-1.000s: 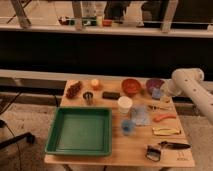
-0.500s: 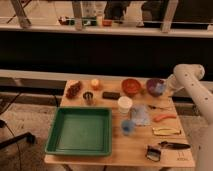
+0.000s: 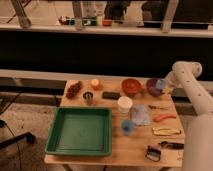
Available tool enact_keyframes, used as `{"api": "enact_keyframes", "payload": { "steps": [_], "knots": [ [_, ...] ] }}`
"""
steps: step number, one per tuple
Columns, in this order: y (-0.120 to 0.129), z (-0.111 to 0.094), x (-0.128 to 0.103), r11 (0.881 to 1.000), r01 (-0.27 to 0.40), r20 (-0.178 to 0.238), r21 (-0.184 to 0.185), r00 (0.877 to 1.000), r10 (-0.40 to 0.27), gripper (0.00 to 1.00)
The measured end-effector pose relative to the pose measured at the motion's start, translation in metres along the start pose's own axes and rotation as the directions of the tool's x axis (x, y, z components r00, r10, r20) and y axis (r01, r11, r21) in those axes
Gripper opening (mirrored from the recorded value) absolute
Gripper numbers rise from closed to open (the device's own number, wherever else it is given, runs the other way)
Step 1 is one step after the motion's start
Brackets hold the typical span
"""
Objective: Wipe purple bowl with sponge
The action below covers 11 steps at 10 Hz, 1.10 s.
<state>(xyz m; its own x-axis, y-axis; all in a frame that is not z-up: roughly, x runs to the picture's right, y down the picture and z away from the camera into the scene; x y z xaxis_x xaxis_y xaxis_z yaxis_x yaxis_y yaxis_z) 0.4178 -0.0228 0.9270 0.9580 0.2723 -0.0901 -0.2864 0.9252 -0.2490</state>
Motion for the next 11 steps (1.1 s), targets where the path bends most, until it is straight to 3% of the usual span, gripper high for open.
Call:
{"api": "enact_keyframes", "payload": {
  "steps": [5,9,11],
  "knots": [
    [0.000,0.000,0.002,1.000,-0.004,-0.003,-0.001,1.000,0.004,0.00],
    [0.000,0.018,0.010,0.994,-0.107,-0.007,0.005,0.994,0.107,0.00],
    [-0.007,0.016,0.005,0.994,-0.102,-0.004,0.028,0.995,0.102,0.00]
  ]
}}
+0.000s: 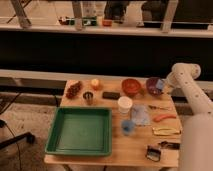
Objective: Wipe purple bowl with sponge
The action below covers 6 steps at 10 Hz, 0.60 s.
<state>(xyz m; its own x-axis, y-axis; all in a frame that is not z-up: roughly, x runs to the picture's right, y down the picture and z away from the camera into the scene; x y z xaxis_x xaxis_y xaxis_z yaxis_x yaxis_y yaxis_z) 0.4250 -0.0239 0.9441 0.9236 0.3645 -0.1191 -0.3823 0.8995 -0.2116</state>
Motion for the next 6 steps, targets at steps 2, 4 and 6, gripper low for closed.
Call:
{"api": "enact_keyframes", "payload": {
  "steps": [2,4,6],
  "knots": [
    [-0.012,-0.011,-0.009,0.998,0.030,-0.006,0.052,1.000,-0.030,0.00],
    [-0.026,-0.023,-0.017,0.994,0.058,-0.014,0.098,0.998,-0.056,0.00],
    [-0.037,-0.019,-0.021,0.989,0.075,-0.019,0.124,0.997,-0.073,0.00]
  ]
}}
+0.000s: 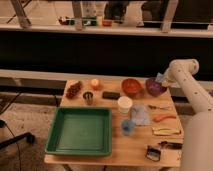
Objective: Wipe purple bowl with sponge
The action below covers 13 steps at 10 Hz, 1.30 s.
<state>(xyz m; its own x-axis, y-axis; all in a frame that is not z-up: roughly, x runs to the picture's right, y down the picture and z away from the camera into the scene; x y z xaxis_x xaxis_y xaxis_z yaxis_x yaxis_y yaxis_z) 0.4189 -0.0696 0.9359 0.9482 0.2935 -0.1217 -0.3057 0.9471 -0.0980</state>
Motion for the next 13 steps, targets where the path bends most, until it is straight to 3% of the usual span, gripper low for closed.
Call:
{"api": "enact_keyframes", "payload": {
  "steps": [3,6,13],
  "knots": [
    [-0.013,0.026,-0.015,1.000,0.008,0.017,0.024,1.000,-0.008,0.00],
    [-0.014,0.037,-0.022,0.999,0.004,0.028,0.039,1.000,-0.005,0.00],
    [0.001,0.017,-0.048,0.999,-0.017,0.126,0.031,0.992,0.013,0.00]
  ]
}}
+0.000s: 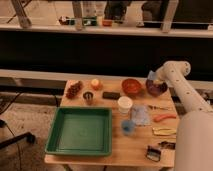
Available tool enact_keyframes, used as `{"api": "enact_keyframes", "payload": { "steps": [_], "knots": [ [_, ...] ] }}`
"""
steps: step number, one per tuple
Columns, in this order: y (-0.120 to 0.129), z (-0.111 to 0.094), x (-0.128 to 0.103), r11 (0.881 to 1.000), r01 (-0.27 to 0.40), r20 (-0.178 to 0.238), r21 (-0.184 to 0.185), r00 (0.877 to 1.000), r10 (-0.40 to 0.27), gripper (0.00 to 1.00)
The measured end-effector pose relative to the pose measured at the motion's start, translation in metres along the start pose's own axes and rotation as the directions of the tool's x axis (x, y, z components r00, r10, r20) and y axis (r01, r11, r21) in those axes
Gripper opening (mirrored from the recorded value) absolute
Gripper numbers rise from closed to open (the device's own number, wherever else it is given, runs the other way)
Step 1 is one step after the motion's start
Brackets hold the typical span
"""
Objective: Wipe purple bowl with sponge
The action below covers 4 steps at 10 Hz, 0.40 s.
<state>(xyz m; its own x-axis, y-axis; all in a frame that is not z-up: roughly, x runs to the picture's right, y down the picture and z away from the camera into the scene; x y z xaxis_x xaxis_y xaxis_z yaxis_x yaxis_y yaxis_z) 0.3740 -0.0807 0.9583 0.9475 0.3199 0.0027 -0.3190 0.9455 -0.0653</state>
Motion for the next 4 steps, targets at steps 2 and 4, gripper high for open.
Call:
{"api": "enact_keyframes", "payload": {
  "steps": [2,4],
  "knots": [
    [0.011,-0.010,-0.001,0.999,-0.023,0.033,-0.023,0.999,0.024,0.00],
    [0.020,-0.014,-0.002,0.998,-0.038,0.058,-0.050,0.997,0.040,0.00]
  ]
}}
